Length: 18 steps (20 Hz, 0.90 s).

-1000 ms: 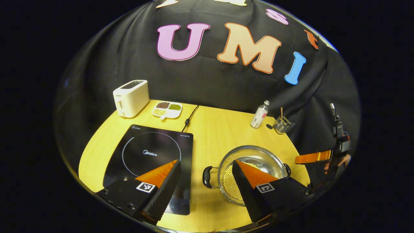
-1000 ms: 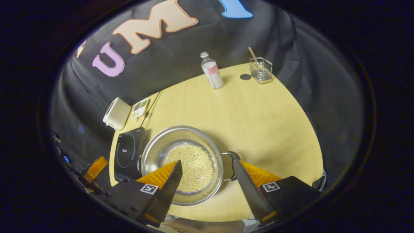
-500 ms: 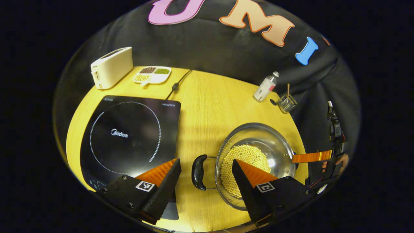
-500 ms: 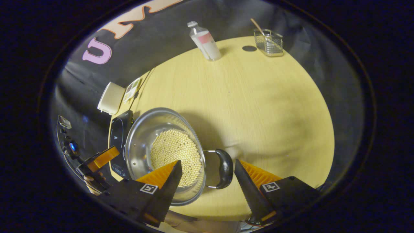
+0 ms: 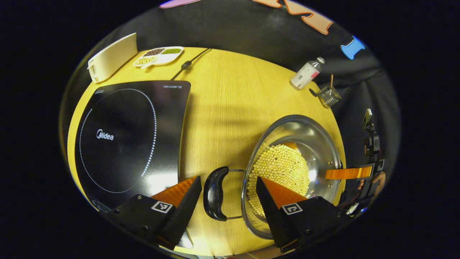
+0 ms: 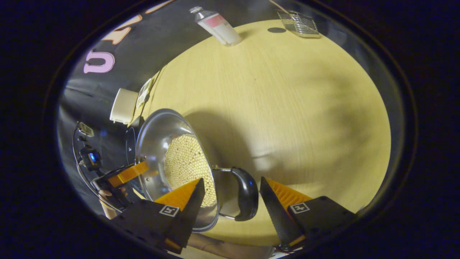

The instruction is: First push the handle of the pot to place it horizontally, then grasp the pot with both hands and set it on the induction cooktop.

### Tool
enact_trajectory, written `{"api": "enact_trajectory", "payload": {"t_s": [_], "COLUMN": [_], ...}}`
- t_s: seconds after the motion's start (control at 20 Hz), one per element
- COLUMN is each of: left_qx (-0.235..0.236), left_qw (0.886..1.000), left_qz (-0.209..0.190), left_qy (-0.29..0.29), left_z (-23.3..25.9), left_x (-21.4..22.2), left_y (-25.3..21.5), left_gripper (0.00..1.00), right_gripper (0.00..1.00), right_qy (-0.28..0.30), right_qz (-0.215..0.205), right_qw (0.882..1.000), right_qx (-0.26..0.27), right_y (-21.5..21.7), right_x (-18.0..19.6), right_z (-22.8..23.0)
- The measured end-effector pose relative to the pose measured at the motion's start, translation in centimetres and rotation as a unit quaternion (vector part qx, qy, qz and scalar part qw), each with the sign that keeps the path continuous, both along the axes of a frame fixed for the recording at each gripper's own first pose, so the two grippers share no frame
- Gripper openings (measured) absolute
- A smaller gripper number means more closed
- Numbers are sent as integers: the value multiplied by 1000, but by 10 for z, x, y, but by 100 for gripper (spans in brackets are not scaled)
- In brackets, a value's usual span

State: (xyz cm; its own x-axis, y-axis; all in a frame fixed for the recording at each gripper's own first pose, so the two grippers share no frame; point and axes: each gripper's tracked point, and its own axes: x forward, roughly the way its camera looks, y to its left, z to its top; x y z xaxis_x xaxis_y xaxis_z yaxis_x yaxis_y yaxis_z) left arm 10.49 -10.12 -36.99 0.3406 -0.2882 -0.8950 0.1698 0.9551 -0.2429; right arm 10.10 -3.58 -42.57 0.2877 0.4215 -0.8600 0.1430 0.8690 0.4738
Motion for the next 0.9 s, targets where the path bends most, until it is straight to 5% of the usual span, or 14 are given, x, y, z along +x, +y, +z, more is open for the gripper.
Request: {"api": "enact_trajectory", "payload": {"t_s": [0.05,0.1,0.2,0.3,0.4,0.5,0.9], "left_qx": [2,5,15,22,39,35,33], "left_qw": [1000,1000,999,999,998,998,999], "left_qz": [-2,-2,-7,-11,-16,0,8], "left_qy": [5,11,28,41,46,47,39], "left_z": [-3,-6,-13,-20,-21,-21,-6], "left_x": [1,1,-1,-2,-4,-4,-38], "left_y": [-1,-2,-2,-1,5,4,-6], "left_gripper": [94,91,83,76,80,66,62], "right_gripper": [95,86,86,67,63,52,49], "right_qy": [3,7,12,20,19,28,15], "right_qz": [3,5,6,3,-8,-24,11], "right_qw": [1000,1000,1000,1000,1000,999,1000], "right_qx": [3,4,7,15,20,25,5], "right_y": [1,7,10,12,12,10,11], "right_x": [-1,4,4,3,5,5,1], "right_z": [-3,-5,-11,-13,-17,-14,-17]}}
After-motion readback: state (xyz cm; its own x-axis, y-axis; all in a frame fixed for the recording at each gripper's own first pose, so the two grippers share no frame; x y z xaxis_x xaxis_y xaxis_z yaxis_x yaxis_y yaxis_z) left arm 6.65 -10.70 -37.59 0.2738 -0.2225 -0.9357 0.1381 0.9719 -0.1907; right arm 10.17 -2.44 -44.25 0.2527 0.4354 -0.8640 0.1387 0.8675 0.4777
